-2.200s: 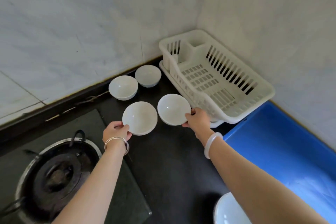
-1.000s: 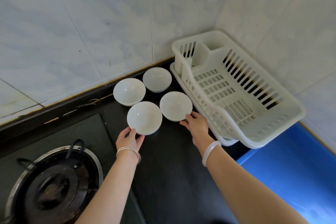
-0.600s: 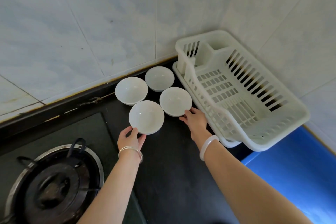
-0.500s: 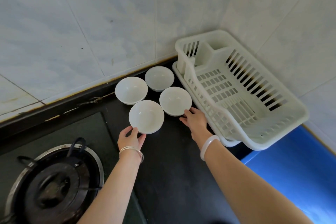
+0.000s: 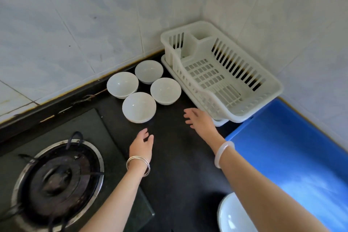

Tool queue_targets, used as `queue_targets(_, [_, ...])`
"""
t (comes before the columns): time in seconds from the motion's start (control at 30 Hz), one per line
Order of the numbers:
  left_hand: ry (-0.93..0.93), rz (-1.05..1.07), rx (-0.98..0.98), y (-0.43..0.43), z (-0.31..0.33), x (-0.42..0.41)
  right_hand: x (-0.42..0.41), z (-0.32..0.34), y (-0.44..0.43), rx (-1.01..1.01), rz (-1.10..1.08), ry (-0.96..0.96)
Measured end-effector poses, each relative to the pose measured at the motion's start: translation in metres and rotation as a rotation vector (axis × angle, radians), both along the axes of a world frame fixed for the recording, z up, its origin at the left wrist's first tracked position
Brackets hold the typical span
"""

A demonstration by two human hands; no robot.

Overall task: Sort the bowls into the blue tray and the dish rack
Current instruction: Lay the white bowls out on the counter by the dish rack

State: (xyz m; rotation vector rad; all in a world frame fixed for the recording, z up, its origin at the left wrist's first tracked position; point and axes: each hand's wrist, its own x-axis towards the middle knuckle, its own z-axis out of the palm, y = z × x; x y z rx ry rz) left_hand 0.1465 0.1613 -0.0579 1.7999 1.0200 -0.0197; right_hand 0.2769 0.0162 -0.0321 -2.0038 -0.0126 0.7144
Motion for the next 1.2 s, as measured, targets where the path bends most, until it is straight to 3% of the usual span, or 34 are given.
queue_targets(0.2, [0.009,-0.436,-0.007,-0.073,0.019,-0.035,-0.076,0.029,-0.097,-0.214,0.029,-0.178])
queue_targets(0.43, [0.068,-0.802,-0.035,-0.156,0.020,-0.074,-0.173,0.025,-0.199,-0.576,-0.104,-0.223])
queue_targets(0.83, [0.112,-0.753,-0.053,-0.181,0.014,-0.091,-0.211,0.018,-0.223,-0.720,-0.162,-0.183])
queue_targets(1.2, [0.119,-0.506,-0.535,-0.180,0.000,-0.093,-0.207,0.027,-0.226,-0.709,-0.155,-0.154])
